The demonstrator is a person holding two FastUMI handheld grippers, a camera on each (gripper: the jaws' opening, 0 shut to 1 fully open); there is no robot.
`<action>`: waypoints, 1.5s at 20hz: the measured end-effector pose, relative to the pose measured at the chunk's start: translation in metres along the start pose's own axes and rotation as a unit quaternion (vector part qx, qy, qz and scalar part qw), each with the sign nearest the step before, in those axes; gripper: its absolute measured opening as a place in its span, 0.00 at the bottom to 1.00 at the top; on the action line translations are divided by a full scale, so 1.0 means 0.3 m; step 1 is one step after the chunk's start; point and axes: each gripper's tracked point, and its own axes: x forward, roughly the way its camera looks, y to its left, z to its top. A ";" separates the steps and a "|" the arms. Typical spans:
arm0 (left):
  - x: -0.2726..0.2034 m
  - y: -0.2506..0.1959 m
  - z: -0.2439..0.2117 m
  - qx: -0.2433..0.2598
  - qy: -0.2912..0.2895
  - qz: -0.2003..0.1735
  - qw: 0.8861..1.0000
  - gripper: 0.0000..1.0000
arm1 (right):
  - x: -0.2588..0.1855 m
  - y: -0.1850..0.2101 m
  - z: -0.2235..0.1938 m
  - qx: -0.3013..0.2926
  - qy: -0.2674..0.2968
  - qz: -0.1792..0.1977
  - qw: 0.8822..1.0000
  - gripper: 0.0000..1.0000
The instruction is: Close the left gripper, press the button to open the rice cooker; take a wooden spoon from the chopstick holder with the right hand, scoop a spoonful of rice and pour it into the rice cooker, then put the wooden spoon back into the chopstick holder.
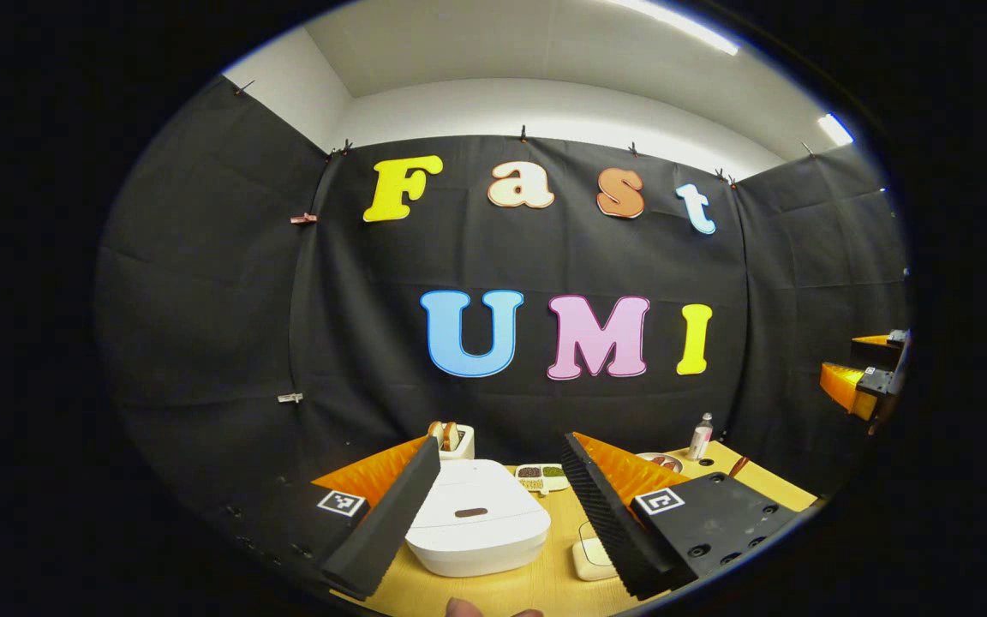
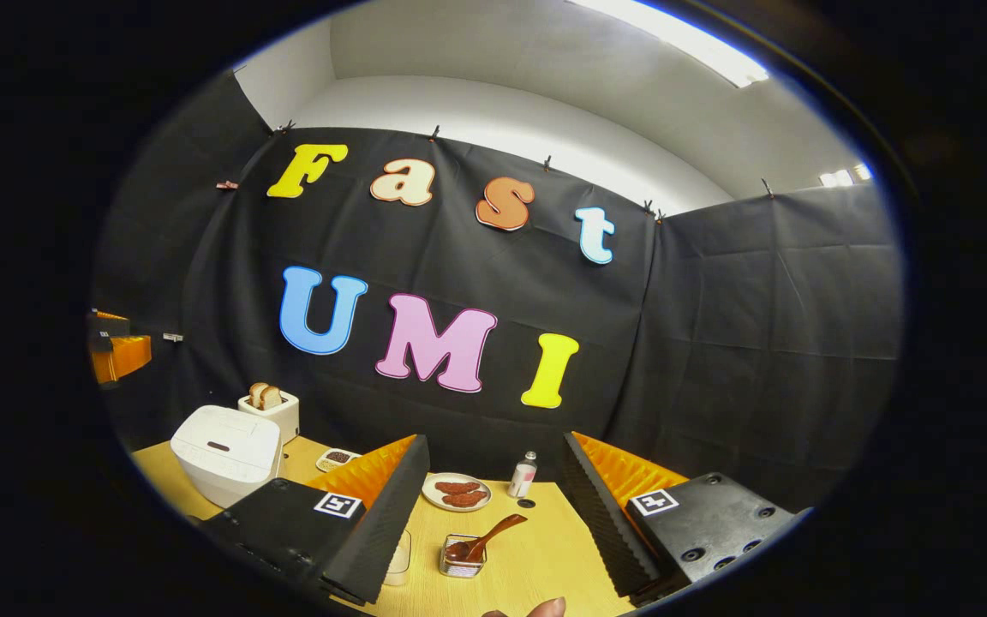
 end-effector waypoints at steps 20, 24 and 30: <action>0.479 0.120 -0.559 -0.099 0.253 -0.090 0.958 0.06 | -0.025 -0.132 -0.033 0.000 0.006 -0.039 0.999 0.98; 0.565 0.156 -0.708 -0.109 0.306 -0.078 0.943 0.06 | -0.034 -0.168 -0.063 0.003 0.016 -0.051 0.999 0.98; 0.610 0.186 -0.832 -0.088 0.340 -0.069 0.934 0.06 | -0.015 -0.211 -0.082 -0.003 0.023 -0.067 0.998 0.98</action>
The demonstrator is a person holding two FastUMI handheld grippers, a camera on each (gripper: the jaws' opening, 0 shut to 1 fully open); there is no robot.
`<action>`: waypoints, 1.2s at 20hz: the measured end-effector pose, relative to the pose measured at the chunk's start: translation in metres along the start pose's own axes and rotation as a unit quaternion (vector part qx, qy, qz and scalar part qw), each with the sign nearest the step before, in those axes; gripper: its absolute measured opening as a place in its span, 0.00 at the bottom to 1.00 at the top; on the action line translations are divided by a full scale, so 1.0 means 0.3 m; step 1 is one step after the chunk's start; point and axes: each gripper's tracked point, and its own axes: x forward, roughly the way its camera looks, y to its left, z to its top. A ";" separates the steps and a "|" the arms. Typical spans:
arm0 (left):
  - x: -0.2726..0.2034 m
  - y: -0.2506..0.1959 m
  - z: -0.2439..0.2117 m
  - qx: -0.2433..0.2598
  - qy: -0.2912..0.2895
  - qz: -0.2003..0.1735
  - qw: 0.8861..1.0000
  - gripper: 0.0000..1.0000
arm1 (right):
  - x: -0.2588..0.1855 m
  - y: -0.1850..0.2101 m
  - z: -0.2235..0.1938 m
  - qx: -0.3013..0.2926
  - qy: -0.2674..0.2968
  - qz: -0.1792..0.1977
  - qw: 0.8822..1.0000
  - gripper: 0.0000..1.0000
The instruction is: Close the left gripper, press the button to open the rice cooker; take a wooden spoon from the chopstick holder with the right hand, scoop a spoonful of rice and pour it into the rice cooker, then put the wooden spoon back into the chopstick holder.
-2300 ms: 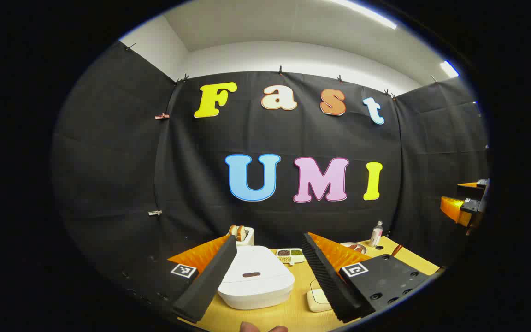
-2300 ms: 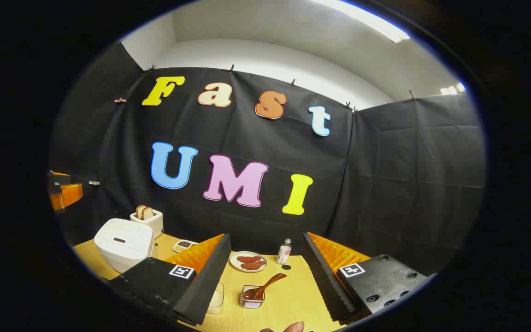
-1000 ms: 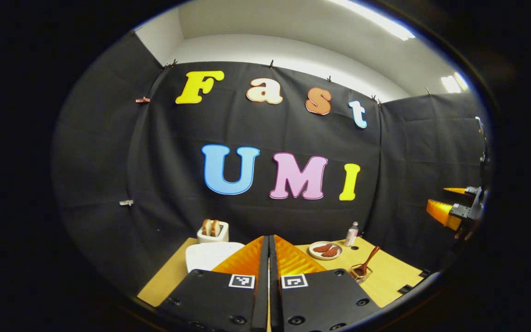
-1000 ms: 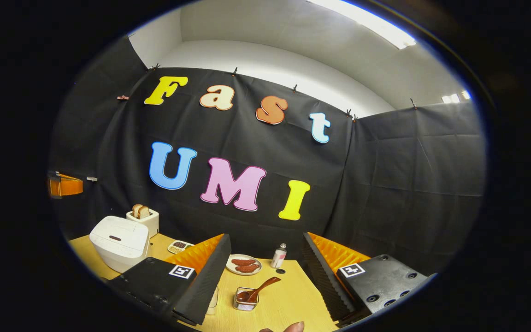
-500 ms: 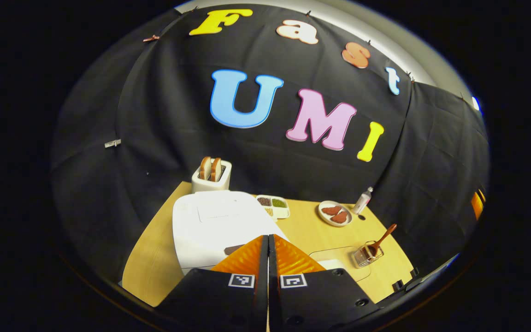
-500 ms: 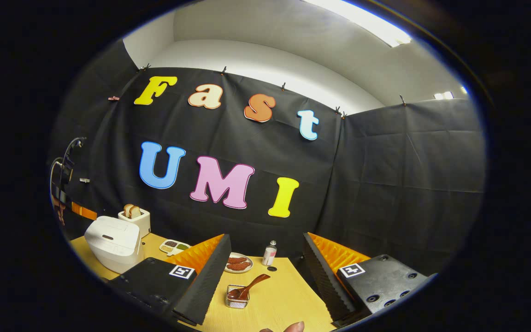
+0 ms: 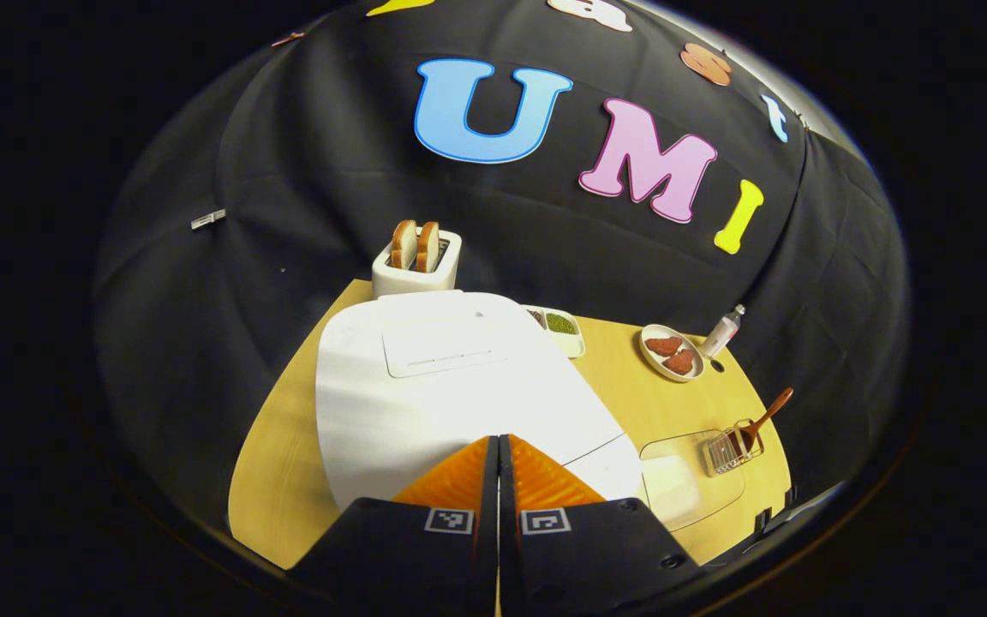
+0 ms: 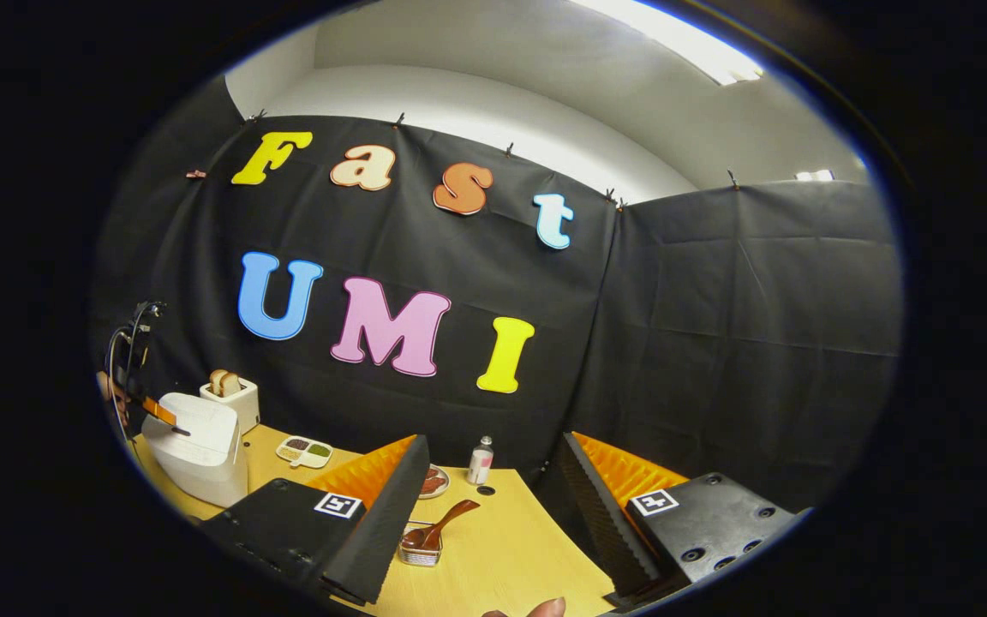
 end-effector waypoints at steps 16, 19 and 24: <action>-0.052 -0.019 0.129 0.082 -0.073 0.039 0.993 0.06 | 0.051 -0.030 -0.047 -0.005 0.008 -0.005 1.000 0.98; -0.176 -0.002 0.310 0.137 -0.174 0.098 0.970 0.11 | 0.044 -0.050 -0.062 -0.013 0.010 -0.006 1.000 0.98; -0.324 -0.114 0.396 0.150 -0.253 0.082 0.952 0.80 | 0.036 -0.052 -0.066 -0.010 0.005 0.005 1.000 0.97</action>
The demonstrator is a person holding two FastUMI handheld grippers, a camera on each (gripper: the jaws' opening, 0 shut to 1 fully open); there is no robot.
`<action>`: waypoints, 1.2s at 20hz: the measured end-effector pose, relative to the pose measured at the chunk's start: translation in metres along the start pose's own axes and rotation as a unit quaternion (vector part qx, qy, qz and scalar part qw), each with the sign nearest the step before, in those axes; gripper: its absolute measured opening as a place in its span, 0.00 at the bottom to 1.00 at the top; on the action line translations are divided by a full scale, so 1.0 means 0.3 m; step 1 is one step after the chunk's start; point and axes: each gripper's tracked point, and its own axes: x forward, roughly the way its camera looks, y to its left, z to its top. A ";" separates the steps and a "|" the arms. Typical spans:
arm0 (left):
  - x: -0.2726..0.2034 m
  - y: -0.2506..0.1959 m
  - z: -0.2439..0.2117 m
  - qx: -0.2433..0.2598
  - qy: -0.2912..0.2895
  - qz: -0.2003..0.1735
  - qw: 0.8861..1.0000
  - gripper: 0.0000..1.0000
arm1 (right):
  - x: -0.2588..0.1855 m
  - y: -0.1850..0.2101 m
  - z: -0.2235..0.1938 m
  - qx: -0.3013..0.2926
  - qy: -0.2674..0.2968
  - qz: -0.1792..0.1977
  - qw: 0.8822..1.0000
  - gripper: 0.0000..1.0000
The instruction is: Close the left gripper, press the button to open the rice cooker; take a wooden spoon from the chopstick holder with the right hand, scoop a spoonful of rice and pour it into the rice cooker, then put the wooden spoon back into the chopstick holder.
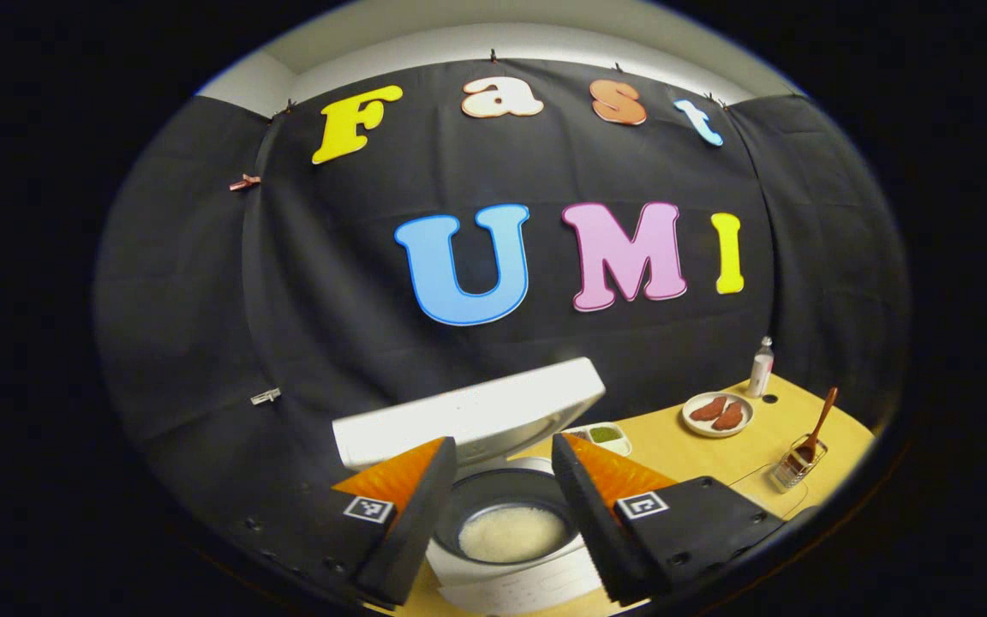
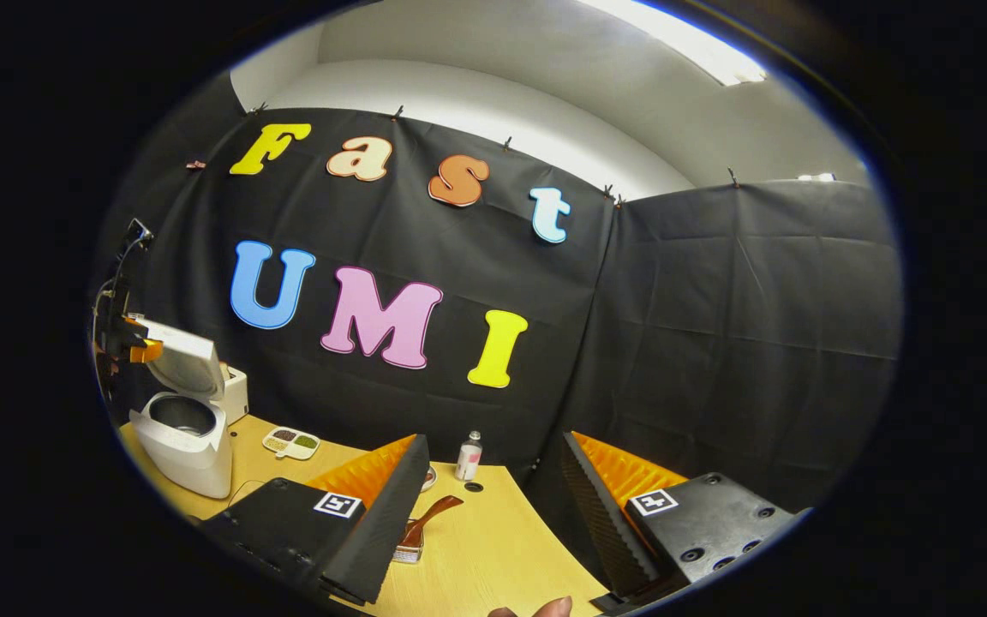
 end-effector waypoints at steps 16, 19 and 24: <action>-0.516 -0.091 0.127 -0.109 -0.062 0.010 0.992 0.98 | 0.124 0.071 -0.326 0.070 0.088 0.114 0.987 0.98; -0.578 -0.106 0.117 -0.103 -0.059 0.021 0.993 0.96 | 0.169 0.107 -0.420 0.092 0.115 0.143 0.979 0.98; -0.646 -0.159 0.088 -0.137 -0.043 0.027 0.989 0.95 | 0.284 0.187 -0.605 0.141 0.162 0.173 0.961 0.98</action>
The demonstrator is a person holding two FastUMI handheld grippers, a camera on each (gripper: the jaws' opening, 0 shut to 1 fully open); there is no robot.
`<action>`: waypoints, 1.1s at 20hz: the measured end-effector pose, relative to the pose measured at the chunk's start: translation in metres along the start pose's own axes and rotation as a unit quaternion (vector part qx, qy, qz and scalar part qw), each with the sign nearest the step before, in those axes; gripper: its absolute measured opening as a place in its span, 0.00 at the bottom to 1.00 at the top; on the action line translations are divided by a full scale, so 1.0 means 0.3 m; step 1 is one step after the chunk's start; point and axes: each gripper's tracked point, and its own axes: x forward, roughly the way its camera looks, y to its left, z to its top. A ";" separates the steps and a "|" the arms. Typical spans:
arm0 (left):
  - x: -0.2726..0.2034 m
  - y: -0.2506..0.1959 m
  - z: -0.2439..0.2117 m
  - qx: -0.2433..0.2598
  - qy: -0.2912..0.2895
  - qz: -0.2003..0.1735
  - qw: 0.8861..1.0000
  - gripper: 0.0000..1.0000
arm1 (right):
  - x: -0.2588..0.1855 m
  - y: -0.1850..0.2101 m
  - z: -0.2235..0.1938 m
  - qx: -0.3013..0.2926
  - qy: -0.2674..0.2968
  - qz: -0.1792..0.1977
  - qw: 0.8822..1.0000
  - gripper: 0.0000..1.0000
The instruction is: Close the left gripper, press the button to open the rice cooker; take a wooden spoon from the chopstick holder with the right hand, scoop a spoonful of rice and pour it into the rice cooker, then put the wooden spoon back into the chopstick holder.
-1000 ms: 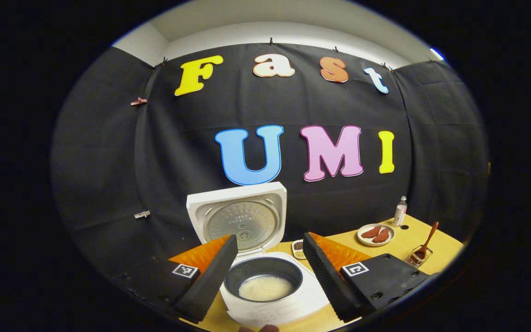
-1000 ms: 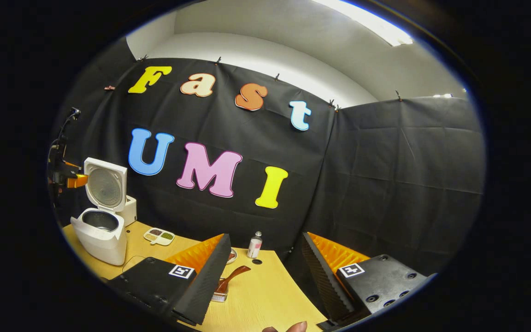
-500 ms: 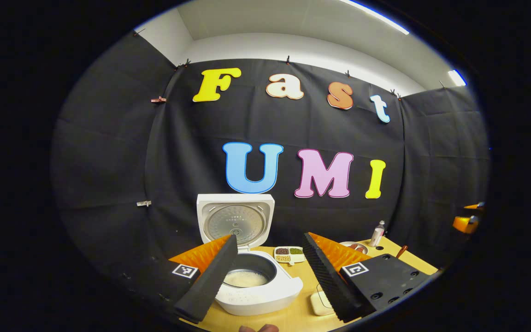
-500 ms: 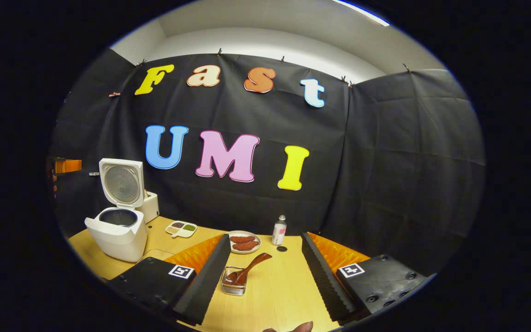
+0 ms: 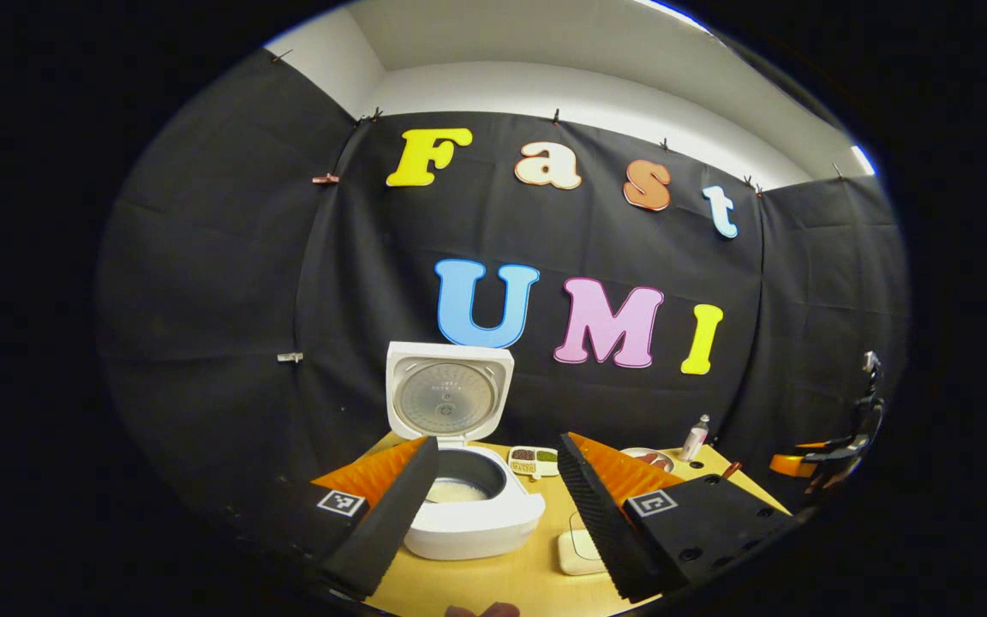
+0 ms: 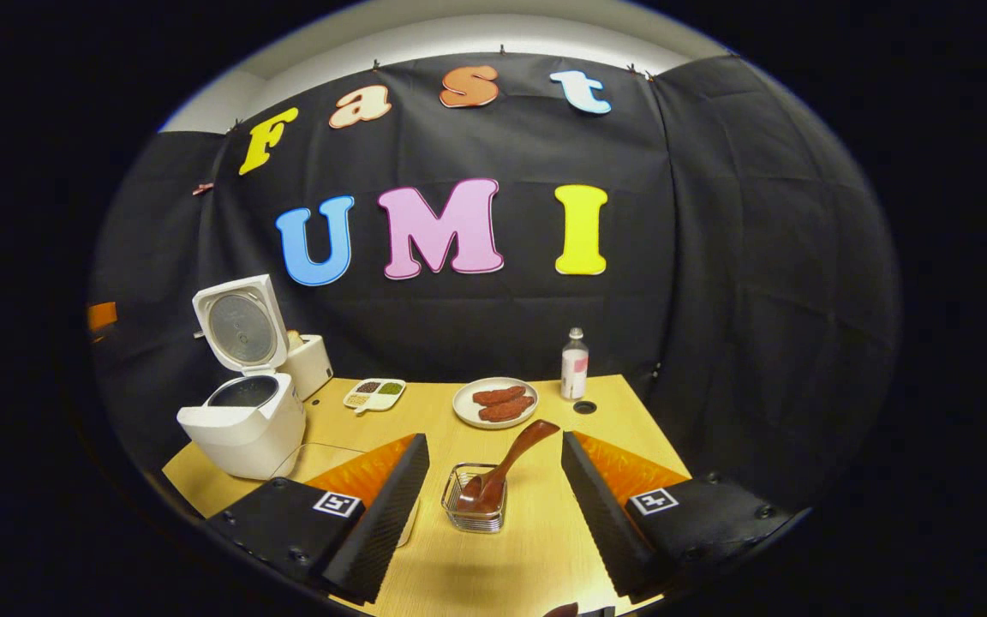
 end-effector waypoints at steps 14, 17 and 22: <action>0.099 -0.048 -0.111 -0.006 0.035 -0.023 0.999 0.95 | 0.370 -0.055 -0.305 0.098 0.091 -0.016 0.991 0.96; 0.124 -0.037 -0.131 0.020 0.044 -0.022 0.999 0.95 | 0.411 -0.076 -0.317 0.107 0.096 -0.024 0.989 0.96; 0.113 -0.005 -0.125 0.000 0.034 0.008 0.999 0.95 | 0.479 -0.043 -0.337 0.125 0.098 -0.006 0.987 0.93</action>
